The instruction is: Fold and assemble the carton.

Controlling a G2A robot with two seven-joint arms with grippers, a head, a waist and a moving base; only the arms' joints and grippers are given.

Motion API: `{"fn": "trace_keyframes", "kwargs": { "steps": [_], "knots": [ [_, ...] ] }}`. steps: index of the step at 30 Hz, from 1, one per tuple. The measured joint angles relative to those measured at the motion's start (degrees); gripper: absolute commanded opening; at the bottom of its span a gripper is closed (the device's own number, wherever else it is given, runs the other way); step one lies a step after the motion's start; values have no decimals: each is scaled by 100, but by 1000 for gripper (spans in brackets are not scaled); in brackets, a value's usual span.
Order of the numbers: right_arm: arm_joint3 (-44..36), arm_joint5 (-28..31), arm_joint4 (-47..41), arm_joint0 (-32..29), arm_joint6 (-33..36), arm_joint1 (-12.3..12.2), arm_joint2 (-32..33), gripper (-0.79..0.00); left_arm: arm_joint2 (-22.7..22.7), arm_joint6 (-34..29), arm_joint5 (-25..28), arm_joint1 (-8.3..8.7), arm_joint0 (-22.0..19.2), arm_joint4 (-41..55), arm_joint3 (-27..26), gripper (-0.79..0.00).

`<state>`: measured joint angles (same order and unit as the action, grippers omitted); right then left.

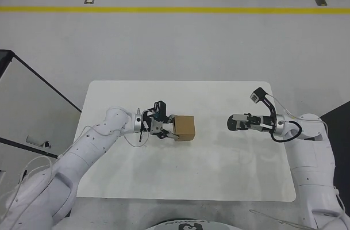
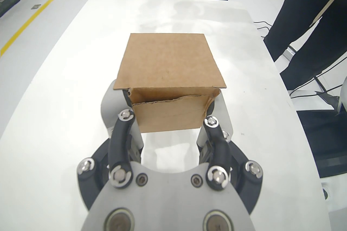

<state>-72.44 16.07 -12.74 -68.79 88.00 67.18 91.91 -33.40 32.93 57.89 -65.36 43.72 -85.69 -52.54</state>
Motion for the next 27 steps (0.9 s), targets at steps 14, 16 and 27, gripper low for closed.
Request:
{"fn": "trace_keyframes", "kwargs": {
  "steps": [14, 16, 27],
  "knots": [
    [0, 0, 0, 0, 0, 0, 0, 0, 17, 73, -218, -28, 43, -153, -32, -785],
    [0, 0, 0, 0, 0, 0, 0, 0, 15, 188, -165, -43, 64, -91, 70, -785],
    [0, 0, 0, 0, 0, 0, 0, 0, 283, 460, -520, -316, -72, -300, 717, -785]
  ]
}}
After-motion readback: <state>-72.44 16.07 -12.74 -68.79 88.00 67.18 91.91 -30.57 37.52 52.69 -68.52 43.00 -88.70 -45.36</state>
